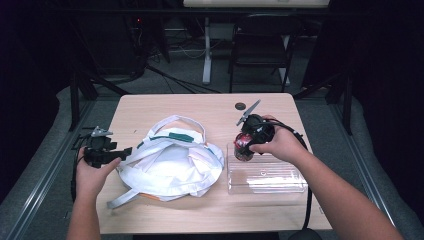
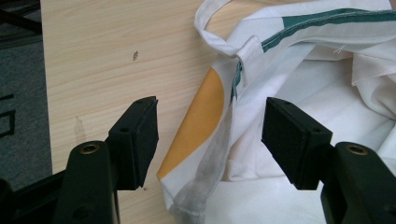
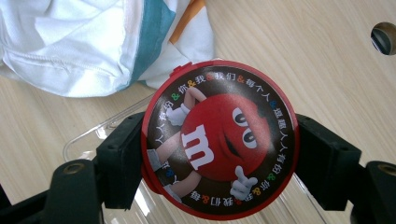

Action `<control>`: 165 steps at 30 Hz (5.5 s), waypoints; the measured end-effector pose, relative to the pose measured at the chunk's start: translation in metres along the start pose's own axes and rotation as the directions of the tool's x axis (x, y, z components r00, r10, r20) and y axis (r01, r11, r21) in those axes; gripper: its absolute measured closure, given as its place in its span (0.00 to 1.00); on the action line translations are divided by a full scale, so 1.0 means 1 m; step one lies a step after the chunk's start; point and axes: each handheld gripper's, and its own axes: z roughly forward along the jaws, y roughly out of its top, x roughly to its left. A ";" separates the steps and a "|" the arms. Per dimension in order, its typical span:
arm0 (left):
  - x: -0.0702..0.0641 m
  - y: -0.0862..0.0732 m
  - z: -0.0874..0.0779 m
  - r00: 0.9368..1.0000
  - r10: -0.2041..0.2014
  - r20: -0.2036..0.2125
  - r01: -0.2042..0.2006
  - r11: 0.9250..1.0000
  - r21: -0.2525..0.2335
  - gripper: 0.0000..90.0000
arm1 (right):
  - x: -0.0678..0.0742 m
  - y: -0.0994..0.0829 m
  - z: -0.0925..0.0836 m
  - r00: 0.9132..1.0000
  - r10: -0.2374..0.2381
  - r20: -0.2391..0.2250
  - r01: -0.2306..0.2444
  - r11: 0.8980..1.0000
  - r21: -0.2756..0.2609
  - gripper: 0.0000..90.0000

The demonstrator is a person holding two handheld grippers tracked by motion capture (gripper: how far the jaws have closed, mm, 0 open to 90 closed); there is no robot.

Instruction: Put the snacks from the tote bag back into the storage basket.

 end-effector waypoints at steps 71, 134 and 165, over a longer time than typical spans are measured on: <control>0.000 -0.004 0.002 1.000 0.004 -0.013 -0.003 1.000 0.020 0.41 | -0.002 -0.015 0.081 0.997 -0.069 -0.031 0.071 0.994 0.082 0.28; -0.006 -0.003 -0.001 0.999 0.031 0.007 -0.031 0.999 0.011 0.51 | 0.012 -0.013 0.037 0.997 -0.061 0.057 0.064 0.996 -0.057 0.34; -0.010 -0.004 -0.012 0.998 0.000 0.059 0.002 1.000 -0.030 0.62 | 0.037 -0.014 0.018 0.998 0.010 0.069 0.004 0.980 -0.197 0.68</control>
